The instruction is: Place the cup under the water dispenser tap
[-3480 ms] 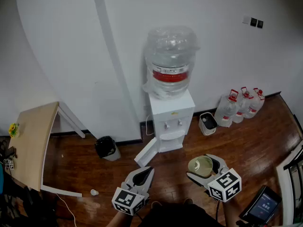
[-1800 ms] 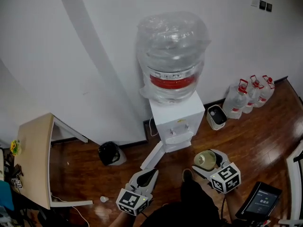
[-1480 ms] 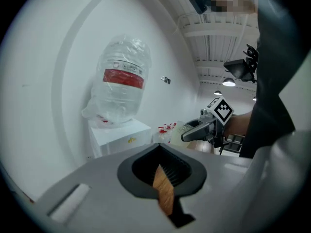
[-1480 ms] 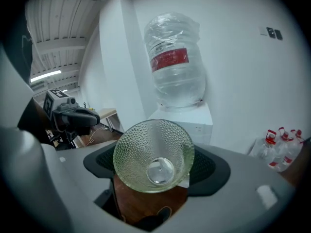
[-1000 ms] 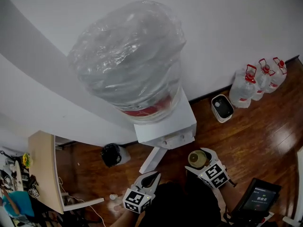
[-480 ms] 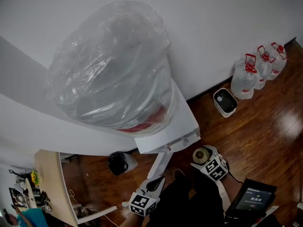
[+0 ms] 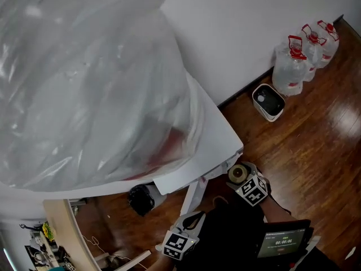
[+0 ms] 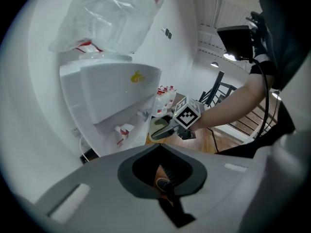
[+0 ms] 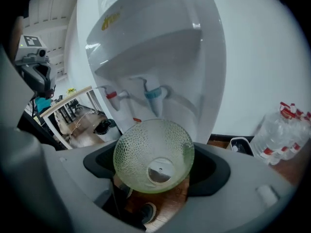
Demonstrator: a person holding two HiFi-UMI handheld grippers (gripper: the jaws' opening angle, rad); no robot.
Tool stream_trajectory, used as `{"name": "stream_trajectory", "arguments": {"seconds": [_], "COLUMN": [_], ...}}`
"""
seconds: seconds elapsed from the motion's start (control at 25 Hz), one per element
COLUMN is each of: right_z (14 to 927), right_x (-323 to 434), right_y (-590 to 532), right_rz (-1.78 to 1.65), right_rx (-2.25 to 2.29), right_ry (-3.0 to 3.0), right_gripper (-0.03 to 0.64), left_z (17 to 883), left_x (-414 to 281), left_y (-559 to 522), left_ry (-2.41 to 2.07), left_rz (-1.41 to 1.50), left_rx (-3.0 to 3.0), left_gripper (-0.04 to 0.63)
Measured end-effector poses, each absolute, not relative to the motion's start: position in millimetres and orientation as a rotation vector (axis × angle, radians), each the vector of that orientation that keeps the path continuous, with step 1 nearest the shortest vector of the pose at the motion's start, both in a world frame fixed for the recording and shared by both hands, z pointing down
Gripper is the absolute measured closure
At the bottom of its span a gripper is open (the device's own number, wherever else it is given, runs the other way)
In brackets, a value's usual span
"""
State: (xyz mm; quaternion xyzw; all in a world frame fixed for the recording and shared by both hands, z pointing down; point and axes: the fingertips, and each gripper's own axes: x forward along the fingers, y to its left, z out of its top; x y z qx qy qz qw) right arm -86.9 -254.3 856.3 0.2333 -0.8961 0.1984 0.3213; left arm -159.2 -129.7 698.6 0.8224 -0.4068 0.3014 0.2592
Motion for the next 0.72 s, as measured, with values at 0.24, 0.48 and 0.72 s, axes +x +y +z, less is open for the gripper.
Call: {"name": "stream_trajectory", "arguments": {"seconds": [0.24, 0.48, 0.72], "right_z": [910.6, 937.0, 940.8], "right_x": [-104.4, -122.0, -134.9], "right_y": [-260.7, -282.8, -284.4], "right_rz": [0.508, 0.505, 0.466], "right_rx": [0.630, 0.671, 0.712], "right_ry": [-2.346, -2.366, -2.408], "right_gripper": [0.209, 0.210, 0.212], "left_z": [742.1, 734.4, 732.0], "left_x": [-169.4, -190.9, -206.6], "left_y": [-106.4, -94.0, -87.8], "left_ry": [-1.020, -1.041, -1.159], "left_rz": [0.894, 0.870, 0.842], "left_rx": [2.205, 2.225, 2.146], "left_gripper": [0.580, 0.580, 0.580]}}
